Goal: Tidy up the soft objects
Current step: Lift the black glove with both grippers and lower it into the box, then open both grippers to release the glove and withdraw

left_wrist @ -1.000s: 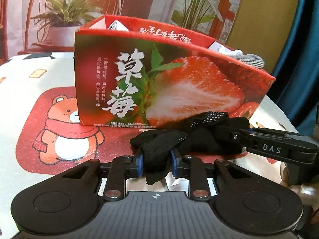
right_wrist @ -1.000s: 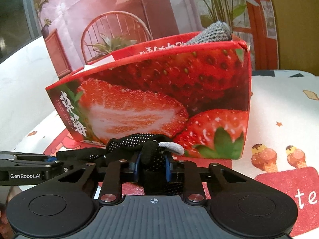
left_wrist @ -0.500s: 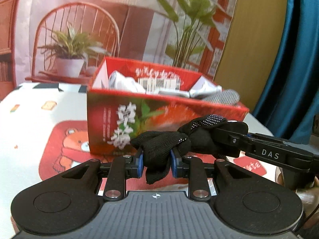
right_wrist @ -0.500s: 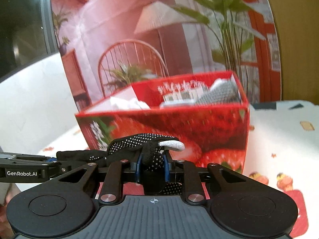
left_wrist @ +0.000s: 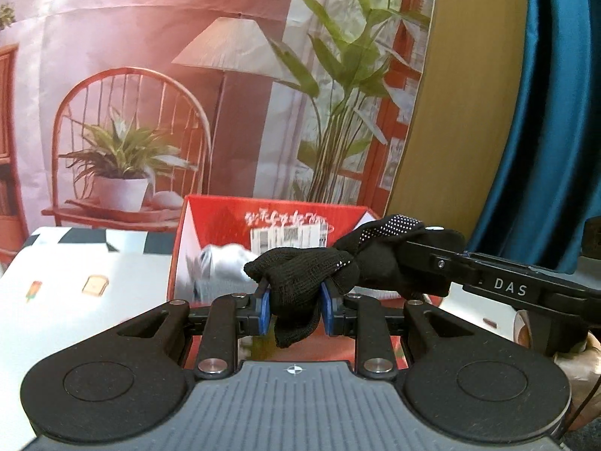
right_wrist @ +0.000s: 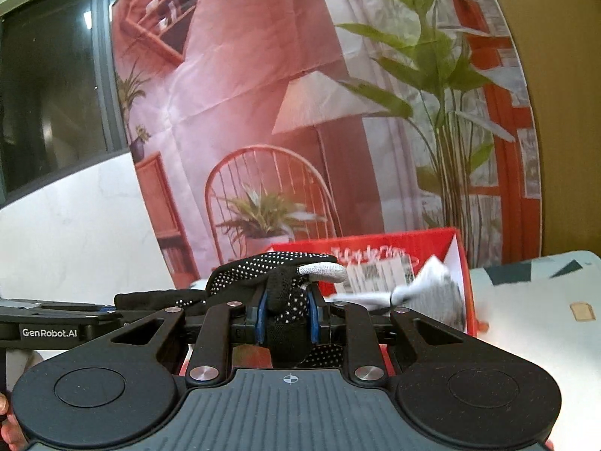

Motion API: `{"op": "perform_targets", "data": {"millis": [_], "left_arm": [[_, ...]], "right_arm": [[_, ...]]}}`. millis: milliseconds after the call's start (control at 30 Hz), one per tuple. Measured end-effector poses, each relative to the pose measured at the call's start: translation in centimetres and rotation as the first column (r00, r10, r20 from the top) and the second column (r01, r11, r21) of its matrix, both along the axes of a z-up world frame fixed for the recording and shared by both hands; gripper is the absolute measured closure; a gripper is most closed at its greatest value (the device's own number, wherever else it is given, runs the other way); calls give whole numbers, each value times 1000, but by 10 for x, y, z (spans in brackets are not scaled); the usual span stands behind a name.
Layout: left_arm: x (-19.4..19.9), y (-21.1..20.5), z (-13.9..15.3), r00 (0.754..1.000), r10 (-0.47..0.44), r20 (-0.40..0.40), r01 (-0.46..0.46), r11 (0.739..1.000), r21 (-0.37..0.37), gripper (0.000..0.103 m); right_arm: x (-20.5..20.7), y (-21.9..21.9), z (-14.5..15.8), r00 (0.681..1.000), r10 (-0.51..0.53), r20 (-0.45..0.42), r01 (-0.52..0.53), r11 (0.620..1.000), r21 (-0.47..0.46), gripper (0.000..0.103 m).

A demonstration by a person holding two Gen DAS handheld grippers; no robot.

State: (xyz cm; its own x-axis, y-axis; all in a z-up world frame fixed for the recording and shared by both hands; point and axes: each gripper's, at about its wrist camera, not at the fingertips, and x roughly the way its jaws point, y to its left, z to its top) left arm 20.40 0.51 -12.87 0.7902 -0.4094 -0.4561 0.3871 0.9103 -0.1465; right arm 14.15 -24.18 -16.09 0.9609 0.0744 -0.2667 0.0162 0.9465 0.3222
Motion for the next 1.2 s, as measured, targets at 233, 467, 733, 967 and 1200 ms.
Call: {"op": "perform_targets", "data": {"millis": [233,467,733,967,1200], "left_arm": [[58,-13,1,995,-27,-93,31,999,41,76],[116,-23,-31,969,-12,-247,28,998,63,76],[139,-32,-63,949,19,-314,14,995,103,75],[142,-30,-69,952,27,-304,9,993,116,75],[136,-32,-66,962,15,-273,22,991,134,63]], "right_arm": [[54,-21,12,992,-11,-127,10,1000,-9,84],[104,-34,-10,955,-28,-295,22,999,-24,84],[143,-36,-45,888,-58,-457,48,998,-33,84],[164,-25,-53,848,-40,-529,-2,997,-79,84],[165,-23,-60,836,-38,-548,-4,997,-75,84]]}}
